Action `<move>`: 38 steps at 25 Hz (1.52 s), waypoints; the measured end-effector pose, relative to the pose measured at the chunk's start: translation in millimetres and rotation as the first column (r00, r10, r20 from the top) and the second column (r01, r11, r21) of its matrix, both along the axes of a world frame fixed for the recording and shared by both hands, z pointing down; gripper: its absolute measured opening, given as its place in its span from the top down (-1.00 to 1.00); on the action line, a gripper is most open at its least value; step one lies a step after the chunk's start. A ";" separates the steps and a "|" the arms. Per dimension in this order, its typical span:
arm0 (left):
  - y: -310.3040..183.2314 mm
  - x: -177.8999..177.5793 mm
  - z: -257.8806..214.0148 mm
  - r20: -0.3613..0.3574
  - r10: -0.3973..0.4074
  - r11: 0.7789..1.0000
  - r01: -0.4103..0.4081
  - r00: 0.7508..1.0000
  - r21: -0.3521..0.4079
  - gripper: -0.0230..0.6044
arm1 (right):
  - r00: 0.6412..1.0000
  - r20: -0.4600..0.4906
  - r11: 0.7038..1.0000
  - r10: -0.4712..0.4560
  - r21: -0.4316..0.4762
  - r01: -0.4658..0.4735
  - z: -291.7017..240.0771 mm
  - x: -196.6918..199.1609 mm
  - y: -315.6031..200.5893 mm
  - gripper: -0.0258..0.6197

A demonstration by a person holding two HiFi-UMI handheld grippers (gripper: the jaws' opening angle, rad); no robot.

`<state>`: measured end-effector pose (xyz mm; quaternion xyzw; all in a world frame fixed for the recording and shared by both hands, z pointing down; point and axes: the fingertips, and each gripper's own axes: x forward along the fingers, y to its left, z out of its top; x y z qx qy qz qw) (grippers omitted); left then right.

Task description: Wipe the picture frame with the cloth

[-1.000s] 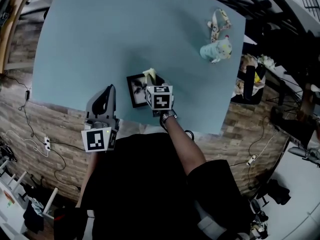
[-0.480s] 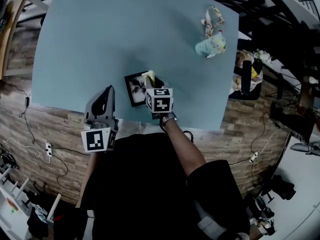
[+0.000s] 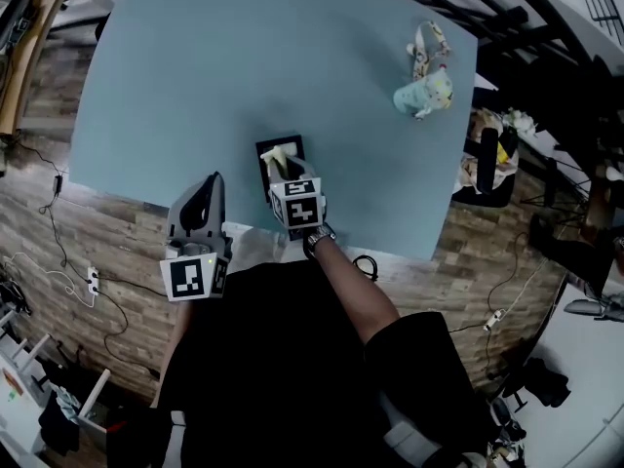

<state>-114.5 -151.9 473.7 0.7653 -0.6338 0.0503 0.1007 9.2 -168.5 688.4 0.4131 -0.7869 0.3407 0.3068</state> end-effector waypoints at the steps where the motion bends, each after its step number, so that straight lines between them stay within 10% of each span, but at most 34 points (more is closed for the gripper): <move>1: 3.3 -2.7 0.8 0.003 -0.007 1.000 0.007 1.000 -0.003 0.94 | 1.000 0.002 1.000 -0.010 -0.003 0.010 0.5 -3.9 2.2 0.74; 18: 34.0 -17.8 -4.2 0.018 -0.056 0.998 0.056 0.998 -0.020 0.94 | 0.995 -0.008 0.994 -0.102 -0.033 0.102 16.4 -39.1 25.7 0.74; 38: 18.7 20.0 -3.3 0.003 0.053 0.999 -0.053 0.999 -0.010 0.94 | 0.998 -0.039 0.998 0.049 -0.024 -0.050 13.5 21.5 8.6 0.74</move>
